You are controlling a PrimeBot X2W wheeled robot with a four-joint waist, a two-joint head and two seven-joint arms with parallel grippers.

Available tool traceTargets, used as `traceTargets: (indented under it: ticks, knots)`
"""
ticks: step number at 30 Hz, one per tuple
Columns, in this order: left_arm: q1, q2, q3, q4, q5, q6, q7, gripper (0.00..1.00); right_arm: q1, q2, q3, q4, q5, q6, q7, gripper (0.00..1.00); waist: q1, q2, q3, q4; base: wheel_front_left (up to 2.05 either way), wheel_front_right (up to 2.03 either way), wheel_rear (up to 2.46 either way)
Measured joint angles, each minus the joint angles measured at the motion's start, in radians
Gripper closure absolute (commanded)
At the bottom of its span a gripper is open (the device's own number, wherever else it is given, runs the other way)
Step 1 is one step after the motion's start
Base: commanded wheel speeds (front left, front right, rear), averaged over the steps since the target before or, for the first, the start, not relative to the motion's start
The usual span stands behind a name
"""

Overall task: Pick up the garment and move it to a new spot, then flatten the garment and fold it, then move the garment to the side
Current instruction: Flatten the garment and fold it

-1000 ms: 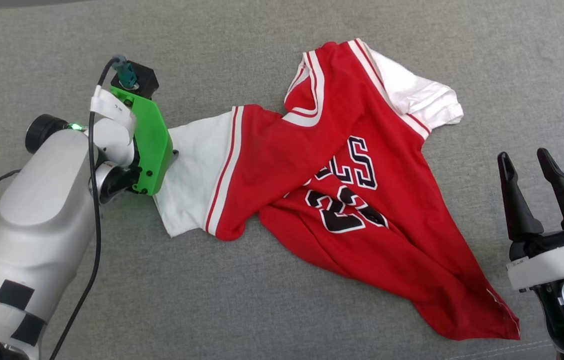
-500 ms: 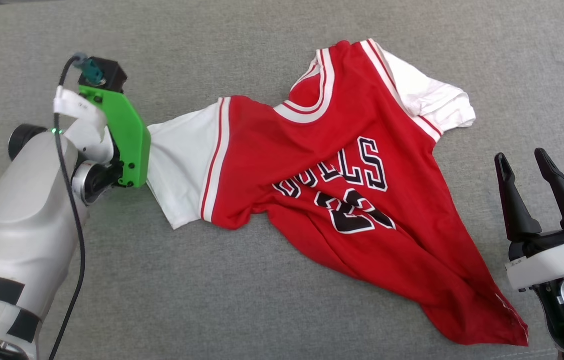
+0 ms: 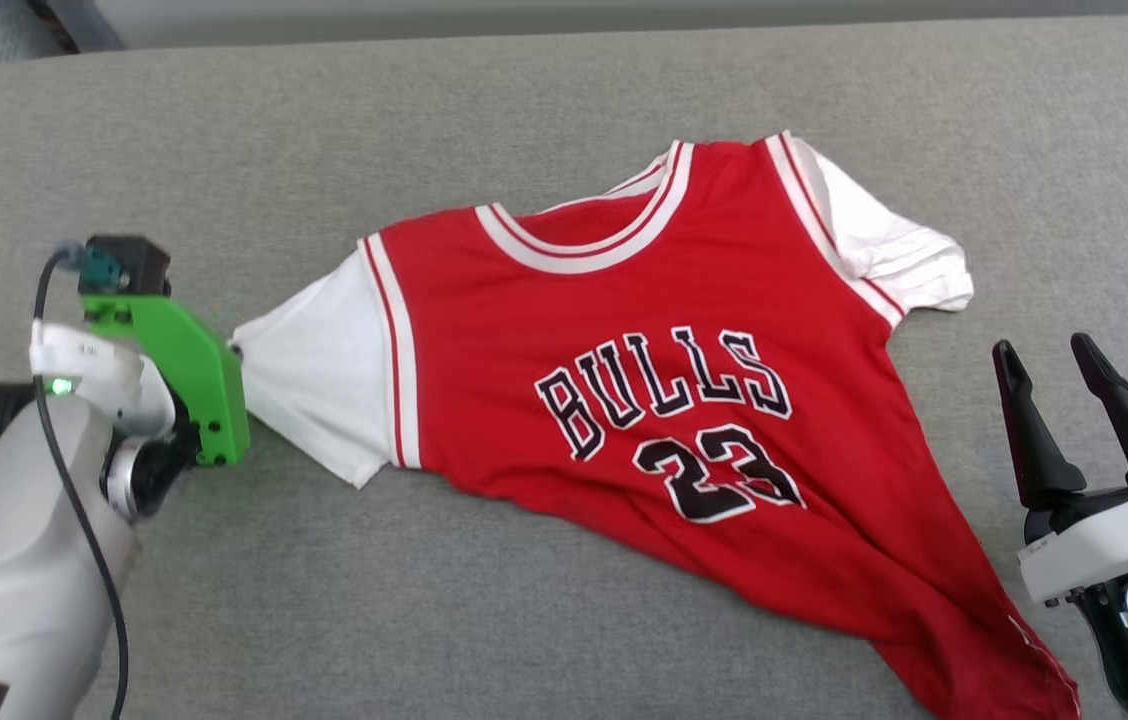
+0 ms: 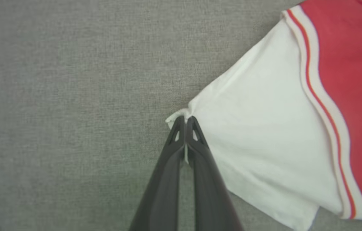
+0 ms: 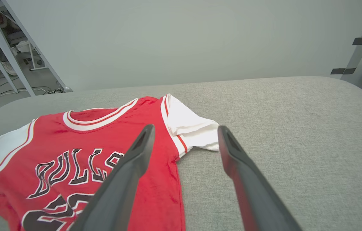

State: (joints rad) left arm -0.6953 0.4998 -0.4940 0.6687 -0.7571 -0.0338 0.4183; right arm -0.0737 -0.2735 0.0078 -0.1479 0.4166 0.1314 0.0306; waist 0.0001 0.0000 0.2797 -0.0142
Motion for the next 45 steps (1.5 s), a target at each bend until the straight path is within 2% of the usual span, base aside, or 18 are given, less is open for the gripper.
traceTargets:
  ticks: [4,5,7,8,9,13,19,22,27,32,36,40,45]
  knots:
    - [0.098,0.009,0.001,-0.061,-0.012,0.024,-0.015,1.00,0.016,0.003,-0.007,0.010,0.000,0.000,0.030,0.00,0.0000,0.0000,-0.016,0.021,0.00,0.00,0.00]
    - [0.175,0.009,0.001,-0.124,-0.024,0.052,-0.040,1.00,0.023,0.007,-0.007,0.016,0.000,0.000,0.048,0.00,-0.0001,0.0000,-0.029,0.033,0.00,0.00,0.00]
    - [0.209,0.007,0.000,-0.168,-0.024,0.058,-0.071,1.00,0.029,0.009,-0.007,0.018,0.000,0.000,0.053,0.00,-0.0001,0.0000,-0.034,0.039,0.00,0.00,0.00]
    - [0.224,0.005,-0.001,-0.192,-0.016,0.066,-0.105,0.46,0.031,0.011,-0.007,0.020,0.000,0.000,0.057,0.00,-0.0001,0.0000,-0.037,0.042,0.00,0.00,0.00]
    - [0.232,0.003,0.002,-0.210,-0.007,0.073,-0.137,0.00,0.032,0.012,-0.007,0.022,0.000,0.000,0.060,0.00,-0.0001,0.0000,-0.040,0.044,0.00,0.00,0.00]
    - [0.242,-0.005,0.006,-0.289,0.051,0.091,-0.294,0.00,0.033,0.010,-0.012,0.029,0.001,0.000,0.067,0.00,-0.0001,0.0000,-0.056,0.053,0.00,0.00,0.00]
    - [0.283,-0.030,-0.001,-0.385,0.135,0.092,-0.549,0.00,0.042,0.004,-0.018,0.028,0.001,0.000,0.071,0.00,-0.0001,0.0000,-0.088,0.069,0.00,0.00,0.00]
    - [0.325,-0.049,-0.022,-0.426,0.176,0.092,-0.634,0.00,0.057,0.005,-0.020,0.028,0.001,0.000,0.071,0.00,-0.0001,0.0000,-0.101,0.079,0.00,0.00,0.00]
    - [0.396,-0.111,-0.040,-0.475,0.235,0.122,-0.667,0.00,0.072,-0.016,-0.001,0.029,0.000,0.000,0.100,0.00,-0.0001,0.0001,-0.106,0.099,0.00,0.00,0.00]
    - [0.418,-0.164,-0.005,-0.545,0.290,0.125,-0.674,0.00,0.060,-0.089,0.022,0.028,-0.011,0.000,0.185,0.00,-0.0001,0.0000,-0.097,0.125,0.00,0.00,0.00]
    - [0.427,-0.188,0.021,-0.557,0.320,0.106,-0.674,0.00,-0.021,-0.187,0.093,0.036,-0.003,0.000,0.357,0.00,-0.0001,0.0001,-0.076,0.147,0.00,0.00,0.00]
    - [0.428,-0.203,0.037,-0.548,0.346,0.081,-0.674,0.00,-0.137,-0.256,0.152,0.081,0.048,0.000,0.533,0.00,-0.0001,0.0000,-0.045,0.169,0.00,0.00,0.00]
    - [0.426,-0.238,0.057,-0.541,0.369,0.054,-0.674,0.00,-0.304,-0.290,0.191,0.171,0.070,0.000,0.627,0.00,-0.0001,0.0000,0.003,0.201,0.00,0.00,0.00]
